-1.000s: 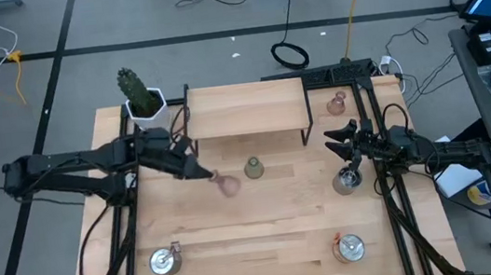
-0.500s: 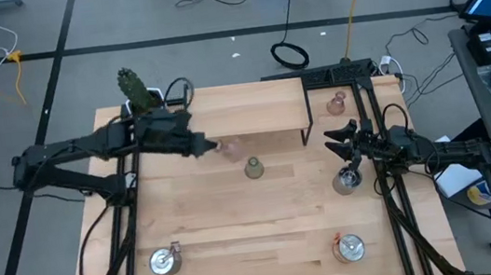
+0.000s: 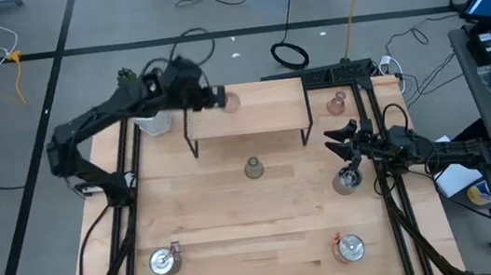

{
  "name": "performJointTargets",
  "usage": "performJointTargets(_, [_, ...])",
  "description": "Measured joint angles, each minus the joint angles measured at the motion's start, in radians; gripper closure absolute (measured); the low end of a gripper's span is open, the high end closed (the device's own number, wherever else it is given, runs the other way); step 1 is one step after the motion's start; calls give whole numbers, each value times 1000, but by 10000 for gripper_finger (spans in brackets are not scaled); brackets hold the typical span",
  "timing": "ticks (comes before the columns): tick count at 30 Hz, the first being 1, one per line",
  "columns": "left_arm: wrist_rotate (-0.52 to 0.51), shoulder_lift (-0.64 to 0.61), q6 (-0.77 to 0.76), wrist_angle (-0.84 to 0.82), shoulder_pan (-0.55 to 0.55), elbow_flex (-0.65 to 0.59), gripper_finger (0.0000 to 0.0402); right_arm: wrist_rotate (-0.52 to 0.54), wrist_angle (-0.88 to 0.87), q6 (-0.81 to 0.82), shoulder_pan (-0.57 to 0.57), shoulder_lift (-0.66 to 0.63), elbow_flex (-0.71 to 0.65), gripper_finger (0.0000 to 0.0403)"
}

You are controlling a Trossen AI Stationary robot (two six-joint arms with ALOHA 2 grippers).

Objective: Pick & Place candle stick holders
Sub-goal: Put the bottom pink candle holder on the shelf

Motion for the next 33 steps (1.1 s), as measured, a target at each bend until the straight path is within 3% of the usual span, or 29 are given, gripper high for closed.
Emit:
performJointTargets(14, [145, 120, -8, -91, 256, 40, 390, 0, 0, 0, 0, 0, 0, 181])
performJointTargets(33, [133, 121, -8, -197, 321, 40, 390, 0, 0, 0, 0, 0, 0, 181])
